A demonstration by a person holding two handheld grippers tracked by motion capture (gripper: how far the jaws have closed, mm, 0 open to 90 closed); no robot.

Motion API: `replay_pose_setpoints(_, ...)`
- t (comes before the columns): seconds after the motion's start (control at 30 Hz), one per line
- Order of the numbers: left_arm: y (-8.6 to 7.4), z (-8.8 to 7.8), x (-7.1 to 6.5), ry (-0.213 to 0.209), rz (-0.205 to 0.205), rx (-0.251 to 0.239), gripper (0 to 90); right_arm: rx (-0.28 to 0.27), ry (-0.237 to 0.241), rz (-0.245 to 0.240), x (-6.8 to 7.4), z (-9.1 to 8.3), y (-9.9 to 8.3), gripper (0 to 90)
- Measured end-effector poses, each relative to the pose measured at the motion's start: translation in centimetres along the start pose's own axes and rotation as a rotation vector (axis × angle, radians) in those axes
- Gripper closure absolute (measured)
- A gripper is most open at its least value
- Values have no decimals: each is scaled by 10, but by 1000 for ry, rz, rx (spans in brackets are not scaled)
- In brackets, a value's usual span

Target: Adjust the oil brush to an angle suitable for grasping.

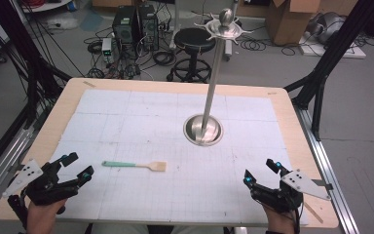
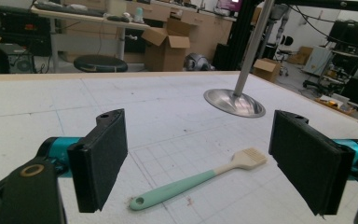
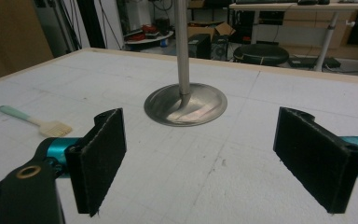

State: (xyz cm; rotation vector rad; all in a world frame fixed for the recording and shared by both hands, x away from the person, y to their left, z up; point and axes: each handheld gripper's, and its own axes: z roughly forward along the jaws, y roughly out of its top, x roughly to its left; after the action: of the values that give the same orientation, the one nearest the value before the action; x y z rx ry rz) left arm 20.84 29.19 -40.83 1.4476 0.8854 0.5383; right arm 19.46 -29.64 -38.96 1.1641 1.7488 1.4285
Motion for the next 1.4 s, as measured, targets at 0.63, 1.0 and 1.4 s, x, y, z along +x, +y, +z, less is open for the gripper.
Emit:
replay_pose_setpoints(0.63,-7,19,-11,-159,93,178,879,-4,-13,6,-1,-6,-1,156)
replay_pose_setpoints(1.0,-31,67,-25,-120,190,460,895,6,-16,5,1,-6,-2,156)
replay_pose_setpoints(1.4,-35,96,-15,-40,192,582,896,7,-22,18,-1,-6,-3,157)
